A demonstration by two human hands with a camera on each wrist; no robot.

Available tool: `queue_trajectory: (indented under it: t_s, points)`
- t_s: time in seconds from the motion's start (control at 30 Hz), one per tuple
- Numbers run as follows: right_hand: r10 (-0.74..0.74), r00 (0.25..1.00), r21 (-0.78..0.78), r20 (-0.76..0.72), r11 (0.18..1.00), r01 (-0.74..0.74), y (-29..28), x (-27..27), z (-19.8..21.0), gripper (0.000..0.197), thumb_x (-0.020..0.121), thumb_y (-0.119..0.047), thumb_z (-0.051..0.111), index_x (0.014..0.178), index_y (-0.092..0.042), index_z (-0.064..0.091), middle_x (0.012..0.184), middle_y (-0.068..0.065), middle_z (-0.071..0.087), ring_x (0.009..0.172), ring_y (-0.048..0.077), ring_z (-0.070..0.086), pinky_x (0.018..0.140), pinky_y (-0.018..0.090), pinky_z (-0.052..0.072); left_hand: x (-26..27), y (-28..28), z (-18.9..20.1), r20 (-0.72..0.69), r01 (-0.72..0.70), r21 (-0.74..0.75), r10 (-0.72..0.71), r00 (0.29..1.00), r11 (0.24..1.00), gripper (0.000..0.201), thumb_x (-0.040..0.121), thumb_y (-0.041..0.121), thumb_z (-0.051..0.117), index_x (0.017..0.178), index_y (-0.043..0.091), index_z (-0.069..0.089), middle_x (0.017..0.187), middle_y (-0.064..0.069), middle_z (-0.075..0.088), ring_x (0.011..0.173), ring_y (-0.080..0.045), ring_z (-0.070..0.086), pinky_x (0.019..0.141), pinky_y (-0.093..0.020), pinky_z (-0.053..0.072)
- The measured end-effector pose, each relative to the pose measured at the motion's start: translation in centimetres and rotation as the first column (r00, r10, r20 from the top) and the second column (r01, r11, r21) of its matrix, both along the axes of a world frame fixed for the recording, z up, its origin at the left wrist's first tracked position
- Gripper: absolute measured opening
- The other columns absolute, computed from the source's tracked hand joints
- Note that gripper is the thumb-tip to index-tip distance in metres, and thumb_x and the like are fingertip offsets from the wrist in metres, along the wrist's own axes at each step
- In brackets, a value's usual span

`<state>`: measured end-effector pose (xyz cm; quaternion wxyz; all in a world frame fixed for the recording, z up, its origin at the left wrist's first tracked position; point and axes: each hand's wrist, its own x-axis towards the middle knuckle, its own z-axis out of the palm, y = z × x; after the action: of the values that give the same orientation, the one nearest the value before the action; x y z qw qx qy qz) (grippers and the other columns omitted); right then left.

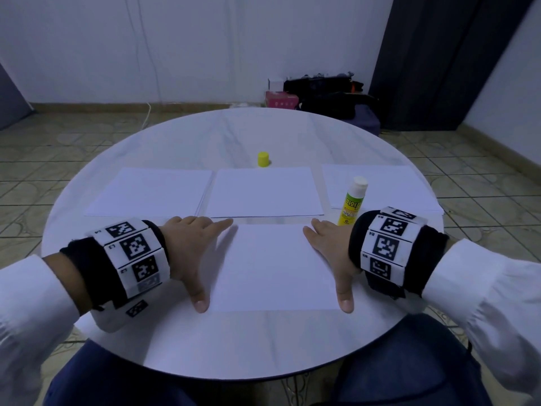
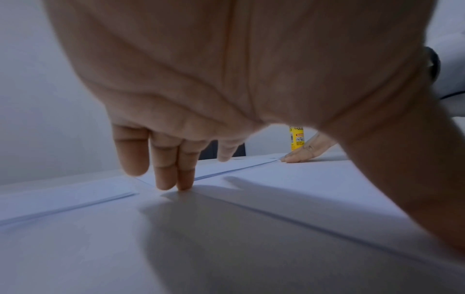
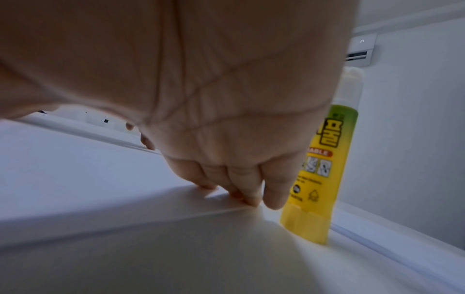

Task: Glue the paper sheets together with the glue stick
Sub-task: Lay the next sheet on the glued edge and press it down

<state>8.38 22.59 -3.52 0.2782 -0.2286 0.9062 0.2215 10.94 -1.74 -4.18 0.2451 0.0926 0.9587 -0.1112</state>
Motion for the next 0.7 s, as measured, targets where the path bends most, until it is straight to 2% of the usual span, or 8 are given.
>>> queue_trajectory:
  t_s: [0.17,0.27,0.37,0.43,0.5,0.53,0.63,0.7]
  points:
    - [0.013,1.000,0.001,-0.018,1.000,-0.013,-0.2,0.3,0.4,0.137,0.054,-0.046,0.087,0.148,-0.006,-0.004,0.152,0.011,0.009,0.141,0.024,0.015,0.112,0.042,0.026,0.2,0.0,0.4,0.002,-0.013,0.070,0.013,1.000,0.997,0.146,0.051,0.054,0.087,0.148,0.034,-0.019,0.155,0.005,0.017,0.143,-0.018,0.017,0.114,-0.036,0.016]
    - [0.009,1.000,-0.012,-0.013,1.000,-0.009,-0.2,0.5,0.6,0.138,0.055,-0.046,0.087,0.149,-0.006,-0.006,0.153,0.011,0.008,0.142,0.024,0.014,0.112,0.043,0.025,0.3,-0.4,0.7,0.047,-0.124,0.275,0.116,0.992,0.953,0.140,0.057,0.044,0.089,0.148,0.036,-0.016,0.152,0.005,0.027,0.138,-0.017,0.030,0.113,-0.031,0.024]
    - [-0.005,1.000,-0.044,-0.016,0.999,0.005,0.0,0.6,0.6,0.139,0.057,-0.044,0.087,0.149,-0.005,-0.010,0.155,0.011,0.002,0.143,0.024,0.010,0.114,0.042,0.022,0.8,-1.1,1.0,0.114,-0.290,0.543,0.273,0.955,0.788,0.134,0.058,0.038,0.091,0.149,0.042,-0.007,0.138,0.011,0.036,0.114,-0.014,0.054,0.102,-0.028,0.041]
    - [-0.021,1.000,-0.089,-0.018,0.996,0.019,0.3,0.7,0.6,0.142,0.057,-0.043,0.087,0.148,-0.005,-0.015,0.156,0.011,-0.006,0.145,0.024,0.001,0.116,0.039,0.015,1.4,-1.4,0.9,0.126,-0.381,0.659,0.403,0.906,0.648,0.121,0.056,0.031,0.090,0.149,0.040,0.013,0.138,0.004,0.038,0.099,-0.020,0.061,0.094,-0.033,0.049]
    - [-0.045,0.999,-0.136,-0.019,0.990,0.042,0.7,0.8,0.6,0.145,0.056,-0.043,0.087,0.147,-0.006,-0.020,0.157,0.011,-0.016,0.146,0.022,-0.007,0.117,0.036,0.008,2.0,-1.3,0.8,0.209,-0.454,0.759,0.486,0.849,0.466,0.085,0.063,0.012,0.086,0.135,0.030,0.045,0.137,-0.005,0.043,0.089,-0.025,0.062,0.085,-0.038,0.052]
    - [-0.059,0.998,-0.159,-0.016,0.986,0.056,0.9,0.9,0.6,0.146,0.056,-0.042,0.088,0.147,-0.007,-0.021,0.156,0.011,-0.018,0.146,0.022,-0.008,0.118,0.035,0.008,2.4,-1.3,0.7,0.248,-0.469,0.779,0.482,0.840,0.416,0.065,0.066,0.004,0.083,0.121,0.024,0.057,0.133,-0.010,0.048,0.087,-0.025,0.061,0.082,-0.036,0.053]
    - [-0.091,0.996,-0.229,0.006,0.969,0.090,1.4,1.5,0.4,0.143,0.058,-0.036,0.088,0.148,-0.012,-0.020,0.155,0.013,-0.023,0.146,0.023,-0.008,0.119,0.037,0.012,3.0,-1.4,0.3,0.250,-0.442,0.773,0.423,0.871,0.454,0.032,0.075,-0.005,0.074,0.093,0.022,0.072,0.107,-0.013,0.070,0.075,-0.014,0.062,0.069,-0.023,0.055]
    - [-0.135,0.990,-0.307,0.035,0.941,0.139,1.7,2.0,0.2,0.125,0.062,-0.032,0.086,0.151,-0.018,-0.001,0.155,0.012,-0.020,0.146,0.025,0.001,0.115,0.036,0.022,3.4,-1.7,0.4,0.154,-0.377,0.770,0.424,0.893,0.514,0.033,0.081,-0.003,0.068,0.088,0.029,0.073,0.073,0.010,0.073,0.059,-0.005,0.060,0.062,-0.018,0.054]
